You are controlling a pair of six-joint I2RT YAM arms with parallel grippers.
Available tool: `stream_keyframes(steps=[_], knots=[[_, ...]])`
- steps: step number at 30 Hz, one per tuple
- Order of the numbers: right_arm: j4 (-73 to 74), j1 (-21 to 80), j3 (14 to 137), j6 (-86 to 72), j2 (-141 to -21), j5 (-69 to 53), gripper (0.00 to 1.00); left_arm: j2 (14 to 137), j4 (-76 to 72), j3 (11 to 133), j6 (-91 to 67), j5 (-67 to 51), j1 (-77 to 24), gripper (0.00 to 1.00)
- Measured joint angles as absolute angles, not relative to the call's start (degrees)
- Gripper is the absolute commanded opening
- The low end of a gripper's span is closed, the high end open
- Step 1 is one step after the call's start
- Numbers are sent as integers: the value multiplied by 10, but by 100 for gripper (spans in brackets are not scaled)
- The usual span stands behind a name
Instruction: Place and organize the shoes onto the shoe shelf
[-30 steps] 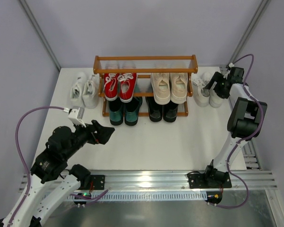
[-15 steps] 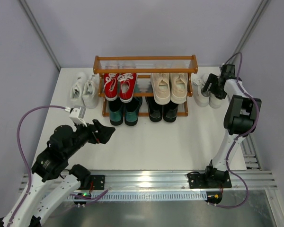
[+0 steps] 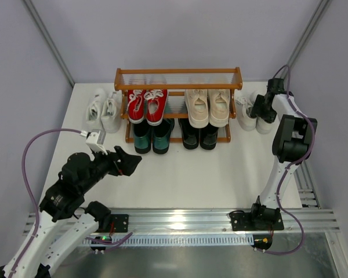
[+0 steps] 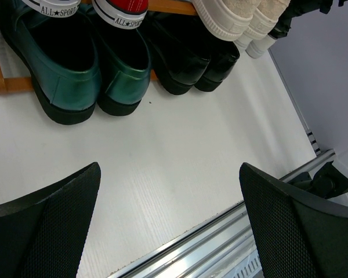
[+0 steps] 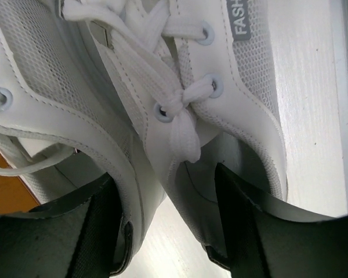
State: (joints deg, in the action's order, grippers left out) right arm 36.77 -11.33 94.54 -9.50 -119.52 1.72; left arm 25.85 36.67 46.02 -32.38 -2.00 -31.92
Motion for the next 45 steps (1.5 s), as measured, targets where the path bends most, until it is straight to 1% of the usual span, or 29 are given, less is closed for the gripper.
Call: stream_keyframes(steps=[1,4,6,7,9,10,11,17,21,23,25,27,28,30,31,32,33,36,41,45], knots=[[372,-112,944,-92,-1195,18,56,260,366,460,-324,-20,-319,100],[380,-108,941,-85,-1193,16,44,268,364,460,-324,-22,-319,100],[382,-102,935,-81,-1187,13,32,270,364,460,-324,-23,-319,100],[384,-101,933,-80,-1185,11,24,270,364,460,-324,-23,-319,100],[395,-98,929,-77,-1178,8,20,270,363,460,-324,-23,-319,100],[402,-98,929,-78,-1177,8,14,270,363,460,-324,-23,-319,100],[409,-98,929,-77,-1176,7,12,270,363,460,-324,-23,-319,100],[439,-99,927,-79,-1163,3,9,263,363,460,-324,-23,-319,100],[454,-98,887,-83,-1124,3,9,261,363,460,-324,-24,-319,100],[461,-97,859,-86,-1097,1,13,261,363,460,-324,-27,-319,100],[462,-95,824,-91,-1069,1,21,261,363,460,-324,-30,-319,100],[454,-91,777,-96,-1033,1,26,261,362,460,-324,-32,-319,100],[452,-88,755,-98,-1014,1,32,261,362,460,-325,-34,-319,100],[442,-85,720,-102,-983,0,41,261,360,460,-326,-37,-319,100],[434,-83,699,-105,-964,0,48,261,359,460,-326,-38,-319,100],[432,-82,682,-107,-947,0,52,261,358,460,-326,-38,-319,100],[423,-80,665,-109,-929,0,61,261,358,460,-326,-39,-319,100],[409,-79,634,-113,-887,6,73,261,355,460,-326,-41,-319,100],[382,-79,628,-120,-882,21,76,262,353,460,-326,-43,-319,100],[357,-79,629,-123,-908,23,75,262,353,460,-326,-43,-319,100]])
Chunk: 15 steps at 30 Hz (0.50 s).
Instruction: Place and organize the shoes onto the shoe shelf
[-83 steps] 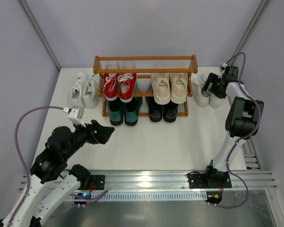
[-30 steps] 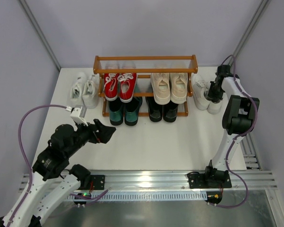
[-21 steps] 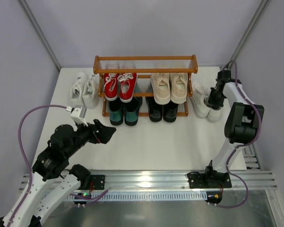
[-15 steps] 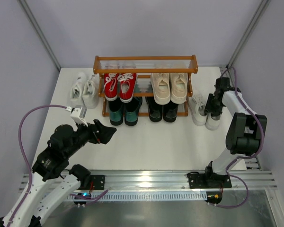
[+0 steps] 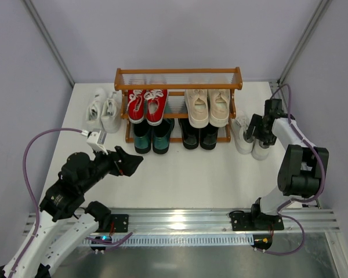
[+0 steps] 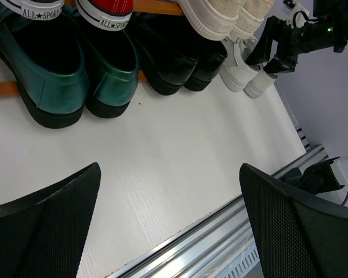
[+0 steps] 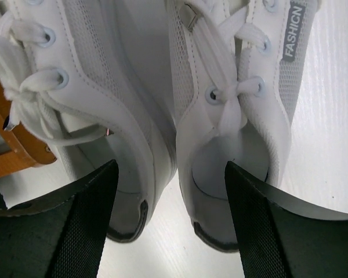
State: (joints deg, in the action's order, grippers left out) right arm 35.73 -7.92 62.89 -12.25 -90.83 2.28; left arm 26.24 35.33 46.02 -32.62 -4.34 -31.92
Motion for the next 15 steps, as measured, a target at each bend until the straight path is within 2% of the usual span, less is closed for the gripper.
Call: stream_keyframes(steps=[2,6,8,10,14,15], knots=[[347,-79,629,-123,-925,22,72,262,354,460,-326,-43,-319,100],[322,-79,629,-126,-949,15,58,261,354,460,-326,-41,-319,100],[307,-79,629,-127,-950,13,56,261,354,460,-326,-41,-319,100],[294,-79,629,-128,-950,12,50,261,354,460,-326,-41,-319,100],[283,-80,629,-121,-950,1,26,261,354,460,-326,-41,-319,100],[281,-80,629,-119,-950,-1,16,261,354,460,-326,-41,-319,100]])
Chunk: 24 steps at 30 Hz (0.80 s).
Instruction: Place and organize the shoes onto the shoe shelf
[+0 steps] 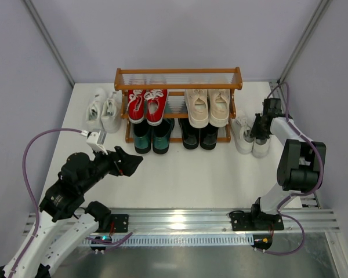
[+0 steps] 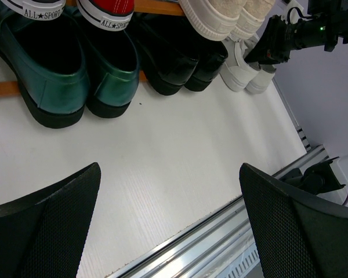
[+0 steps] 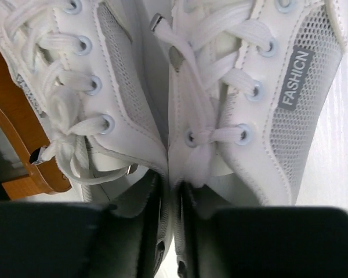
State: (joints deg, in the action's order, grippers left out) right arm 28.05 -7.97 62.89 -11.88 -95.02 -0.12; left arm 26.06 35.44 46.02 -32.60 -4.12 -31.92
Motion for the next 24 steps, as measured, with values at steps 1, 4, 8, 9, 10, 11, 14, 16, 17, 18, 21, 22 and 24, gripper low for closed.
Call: stream_keyframes(steps=[1,4,8,9,10,11,14,16,17,18,21,22,24], knots=[[278,-80,629,-112,-950,-4,12,261,354,460,-326,-41,-319,100],[264,-79,625,-104,-948,-22,4,260,354,460,-326,-41,-319,100],[242,-79,604,-99,-934,-36,4,260,354,460,-326,-41,-319,100],[240,-78,599,-98,-929,-37,4,260,354,460,-326,-41,-319,100],[240,-78,595,-96,-924,-38,5,260,354,460,-326,-41,-319,100],[241,-77,592,-96,-919,-37,11,260,355,460,-326,-41,-319,100],[250,-75,589,-97,-908,-33,39,259,355,460,-326,-41,-319,100],[251,-75,589,-100,-907,-22,48,258,355,460,-326,-41,-319,100],[253,-74,589,-101,-907,-16,54,256,355,460,-326,-41,-319,100],[255,-74,589,-101,-907,-10,56,255,355,460,-326,-41,-319,99],[256,-73,593,-106,-912,4,56,251,357,460,-326,-41,-319,100],[257,-73,595,-107,-915,7,55,249,357,460,-326,-41,-319,100],[257,-73,597,-109,-923,10,48,246,359,460,-326,-41,-319,100]])
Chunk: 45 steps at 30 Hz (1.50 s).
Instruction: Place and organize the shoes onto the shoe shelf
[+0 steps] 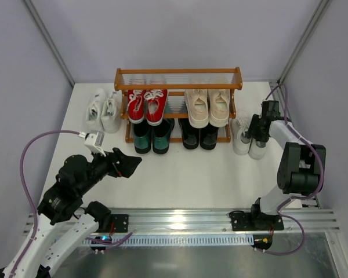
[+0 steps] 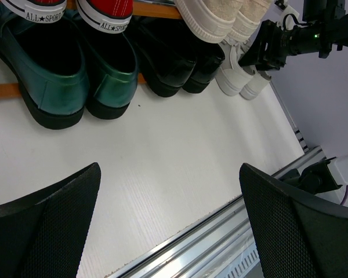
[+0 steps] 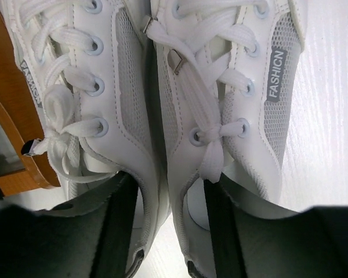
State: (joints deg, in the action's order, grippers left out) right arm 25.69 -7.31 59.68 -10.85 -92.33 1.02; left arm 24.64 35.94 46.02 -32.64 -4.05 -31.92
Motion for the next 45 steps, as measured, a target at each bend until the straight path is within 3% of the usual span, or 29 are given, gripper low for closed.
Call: stream_keyframes(steps=[4,7,8,9,16,22,27,33,39,45], knots=[[257,-72,602,-109,-943,7,32,244,362,460,-326,-41,-319,100],[259,-72,613,-109,-958,3,17,244,365,460,-327,-40,-319,100],[259,-72,616,-110,-960,3,6,244,366,460,-327,-39,-319,100],[259,-72,617,-110,-961,3,4,244,367,460,-327,-38,-319,100],[269,-69,618,-130,-948,42,4,241,375,461,-326,-32,-319,100],[367,-72,651,-160,-864,135,4,241,376,461,-326,-31,-319,100],[406,-76,764,-167,-785,179,4,241,376,461,-326,-31,-319,100],[419,-66,925,-159,-750,149,4,241,376,461,-327,-31,-319,100],[442,-18,1054,-138,-766,73,4,243,376,461,-327,-31,-319,100],[485,86,1221,-117,-857,-1,4,243,376,464,-328,-30,-319,100]])
